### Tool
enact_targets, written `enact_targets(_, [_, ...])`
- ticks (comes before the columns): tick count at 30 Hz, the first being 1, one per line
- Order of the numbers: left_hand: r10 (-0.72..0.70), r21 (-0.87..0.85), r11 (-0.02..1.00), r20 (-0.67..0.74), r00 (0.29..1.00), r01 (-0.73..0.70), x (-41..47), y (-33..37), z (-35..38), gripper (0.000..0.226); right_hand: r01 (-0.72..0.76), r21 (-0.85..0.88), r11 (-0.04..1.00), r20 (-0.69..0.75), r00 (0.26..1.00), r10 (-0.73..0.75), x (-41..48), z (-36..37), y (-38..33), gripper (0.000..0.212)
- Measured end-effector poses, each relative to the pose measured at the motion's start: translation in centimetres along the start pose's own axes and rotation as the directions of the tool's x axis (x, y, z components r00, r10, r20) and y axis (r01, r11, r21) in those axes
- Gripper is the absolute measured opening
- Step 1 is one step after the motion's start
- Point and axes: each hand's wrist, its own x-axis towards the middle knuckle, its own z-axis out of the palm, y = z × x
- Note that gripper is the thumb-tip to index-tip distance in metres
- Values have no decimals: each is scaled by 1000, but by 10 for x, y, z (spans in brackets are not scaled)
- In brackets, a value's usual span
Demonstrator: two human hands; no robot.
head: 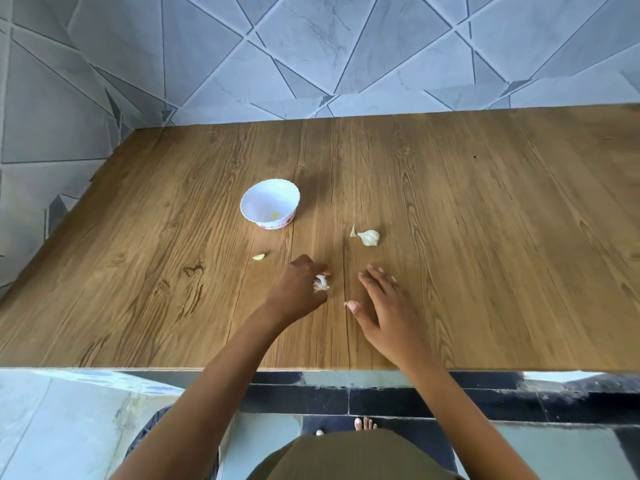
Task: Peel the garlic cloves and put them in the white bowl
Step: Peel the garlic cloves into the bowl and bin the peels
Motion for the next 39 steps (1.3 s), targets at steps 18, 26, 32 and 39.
enact_targets(18, [-27,-441,897,17,1000,31,11,31,-34,14,-348,711,-611,602,751,272,32,-30,-35,35])
enact_targets(26, [116,-57,992,30,993,-115,3,61,-24,34,-266,623,-736,658,688,308,43,-31,-42,16])
enact_targets(32, [120,-43,991,-142,982,-128,1,69,-12,22,-244,640,-729,642,691,332,43,-35,-39,29])
enact_targets(39, [75,-134,985,-236,969,-109,8,42,-24,33,-217,618,-755,633,708,314,42,-38,-29,29])
